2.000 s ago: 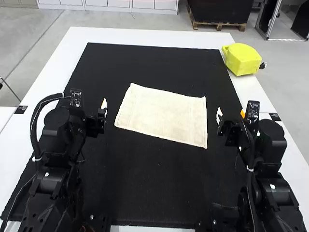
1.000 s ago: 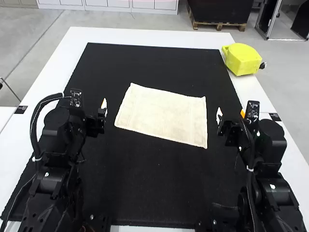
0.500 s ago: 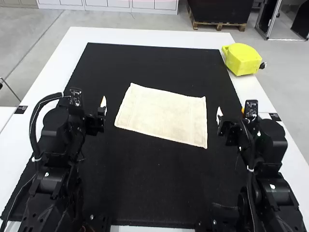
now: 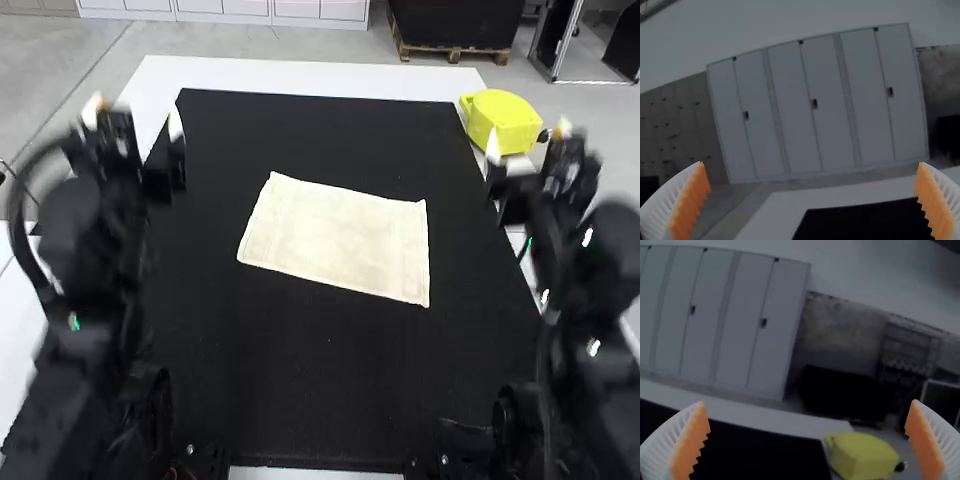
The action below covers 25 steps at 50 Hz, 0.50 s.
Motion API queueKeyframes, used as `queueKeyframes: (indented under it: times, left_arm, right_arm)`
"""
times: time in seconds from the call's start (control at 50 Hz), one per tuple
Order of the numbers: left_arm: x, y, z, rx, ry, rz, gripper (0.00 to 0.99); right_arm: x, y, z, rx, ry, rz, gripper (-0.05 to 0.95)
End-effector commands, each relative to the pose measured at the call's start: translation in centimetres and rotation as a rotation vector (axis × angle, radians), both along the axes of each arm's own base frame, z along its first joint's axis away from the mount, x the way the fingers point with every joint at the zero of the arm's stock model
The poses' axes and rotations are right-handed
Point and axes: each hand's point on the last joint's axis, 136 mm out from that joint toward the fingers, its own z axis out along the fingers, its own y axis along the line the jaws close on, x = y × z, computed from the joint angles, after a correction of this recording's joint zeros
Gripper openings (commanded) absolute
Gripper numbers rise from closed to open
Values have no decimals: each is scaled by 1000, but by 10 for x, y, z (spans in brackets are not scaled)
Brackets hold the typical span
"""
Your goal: Fold the towel.
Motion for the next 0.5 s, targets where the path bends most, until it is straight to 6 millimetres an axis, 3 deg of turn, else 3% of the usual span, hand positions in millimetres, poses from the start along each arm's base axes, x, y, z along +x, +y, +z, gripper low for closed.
queueKeyframes:
  times: [0.0, 0.08, 0.2, 0.34, 0.42, 0.48]
  left_arm:
    - [31, 3, 36, 8, 65, 20, 959]
    - [67, 6, 48, -37, 137, 13, 959]
    - [115, 13, 36, -125, 258, 7, 959]
    - [142, 32, -17, -218, 390, 88, 959]
    - [148, 35, -58, -251, 475, 114, 959]
    - [147, 38, -88, -273, 532, 128, 959]
  right_arm:
    - [34, -10, 24, 103, 91, -30, 902]
    - [60, -12, 26, 140, 166, -35, 903]
    - [98, -19, 9, 178, 286, -64, 903]
    - [125, -30, -67, 203, 522, -125, 902]
    - [128, -36, -113, 205, 635, -149, 902]
    - [126, -42, -130, 198, 677, -164, 902]
